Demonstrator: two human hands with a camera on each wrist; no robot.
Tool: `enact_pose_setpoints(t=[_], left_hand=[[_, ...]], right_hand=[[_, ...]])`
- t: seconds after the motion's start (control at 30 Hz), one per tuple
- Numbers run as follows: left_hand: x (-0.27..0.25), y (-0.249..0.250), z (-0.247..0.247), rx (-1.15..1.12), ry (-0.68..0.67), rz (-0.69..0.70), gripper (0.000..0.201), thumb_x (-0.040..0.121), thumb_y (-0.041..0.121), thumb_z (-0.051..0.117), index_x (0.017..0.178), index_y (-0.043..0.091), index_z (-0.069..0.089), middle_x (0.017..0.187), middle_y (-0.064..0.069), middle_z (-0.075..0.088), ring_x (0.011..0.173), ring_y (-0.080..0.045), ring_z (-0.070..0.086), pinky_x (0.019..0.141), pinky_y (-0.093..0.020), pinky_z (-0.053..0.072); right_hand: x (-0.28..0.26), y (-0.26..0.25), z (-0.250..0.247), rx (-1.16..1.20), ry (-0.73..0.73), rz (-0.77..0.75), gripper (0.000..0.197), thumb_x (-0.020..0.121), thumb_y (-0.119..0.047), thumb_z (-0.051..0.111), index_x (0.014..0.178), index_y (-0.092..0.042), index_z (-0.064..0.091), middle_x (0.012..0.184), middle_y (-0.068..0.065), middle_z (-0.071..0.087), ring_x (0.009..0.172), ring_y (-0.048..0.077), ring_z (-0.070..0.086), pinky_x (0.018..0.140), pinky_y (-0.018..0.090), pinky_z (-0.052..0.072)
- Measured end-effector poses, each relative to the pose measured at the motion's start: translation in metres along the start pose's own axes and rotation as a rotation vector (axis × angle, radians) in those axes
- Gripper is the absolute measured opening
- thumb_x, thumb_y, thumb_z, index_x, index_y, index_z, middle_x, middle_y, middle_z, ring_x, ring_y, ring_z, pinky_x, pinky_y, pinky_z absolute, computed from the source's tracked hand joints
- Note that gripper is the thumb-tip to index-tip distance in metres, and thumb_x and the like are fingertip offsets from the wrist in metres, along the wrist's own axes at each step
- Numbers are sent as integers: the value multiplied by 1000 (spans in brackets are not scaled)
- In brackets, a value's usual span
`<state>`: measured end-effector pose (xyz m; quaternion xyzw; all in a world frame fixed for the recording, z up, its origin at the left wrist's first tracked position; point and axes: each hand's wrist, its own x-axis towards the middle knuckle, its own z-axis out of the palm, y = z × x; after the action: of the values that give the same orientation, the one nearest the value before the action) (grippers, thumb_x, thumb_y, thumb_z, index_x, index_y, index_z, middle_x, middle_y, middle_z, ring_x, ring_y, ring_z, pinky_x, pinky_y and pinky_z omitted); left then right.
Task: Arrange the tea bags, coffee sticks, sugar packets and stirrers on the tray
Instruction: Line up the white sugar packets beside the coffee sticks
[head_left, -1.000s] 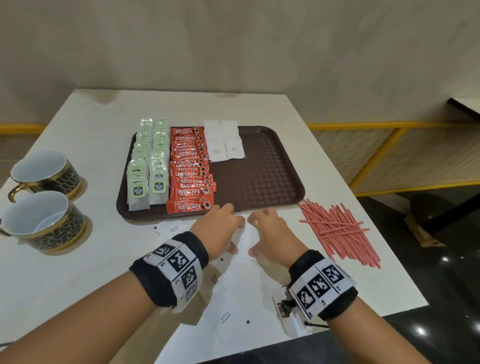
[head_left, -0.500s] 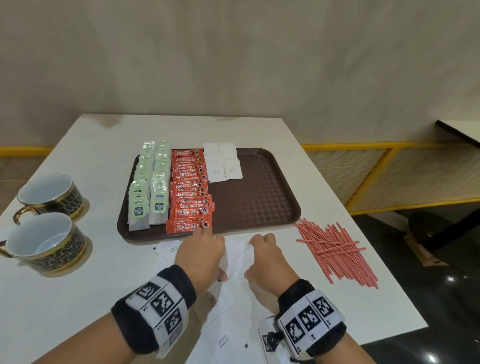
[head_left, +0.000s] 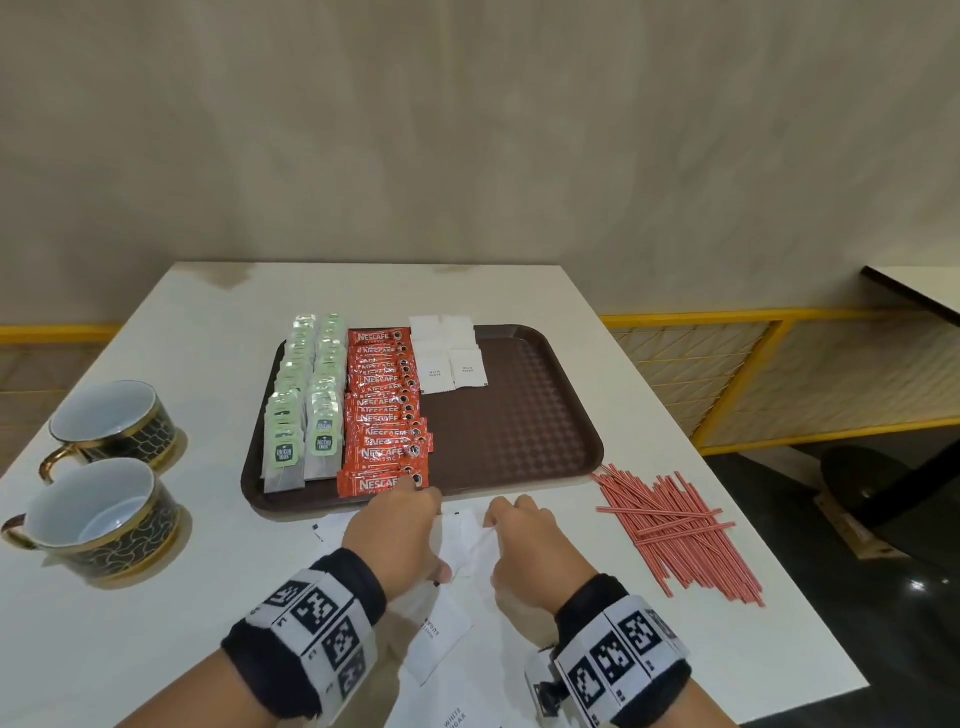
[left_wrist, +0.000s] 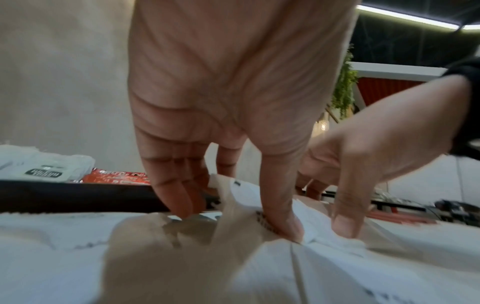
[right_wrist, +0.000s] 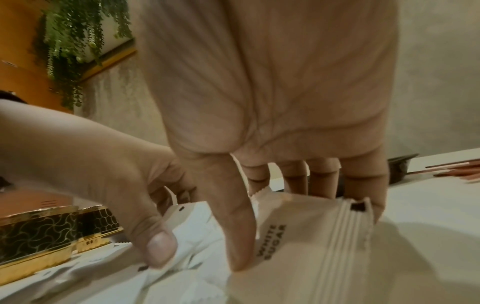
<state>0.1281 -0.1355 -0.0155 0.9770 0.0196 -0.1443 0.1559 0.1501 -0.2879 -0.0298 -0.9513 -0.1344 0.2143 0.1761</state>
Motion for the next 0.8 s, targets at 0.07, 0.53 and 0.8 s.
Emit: enact_pose_setpoints(t=[0.07,0.53,0.8], left_hand=[[0,-1,-4,-80,15,6,45,71,40,81,105,21,57,104,4,57,92,-17,55,78,-27,49],[-6,-19,-41,-1149,33,-86,22,86,11,65,108,11,64,103,-12,71,96,-28,68,90,-44,52],[-9,-3,-52,-1644,-186,-92,36,97,-1,43,128,16,50,121,-21,65,100,-34,66,79,-46,56]], right_hand=[[0,1,0,6,52,-35,42,85,6,51,121,-14,49,120,4,43,108,24,43,84,25,42],[-14,22,-55,542,242,-20,28,92,2,47,111,-18,55,101,1,61,83,15,59,67,21,49],[-21,-19,-78,1053,68,-181,32,89,10,53,112,-12,60,105,11,71,89,22,68,74,38,55]])
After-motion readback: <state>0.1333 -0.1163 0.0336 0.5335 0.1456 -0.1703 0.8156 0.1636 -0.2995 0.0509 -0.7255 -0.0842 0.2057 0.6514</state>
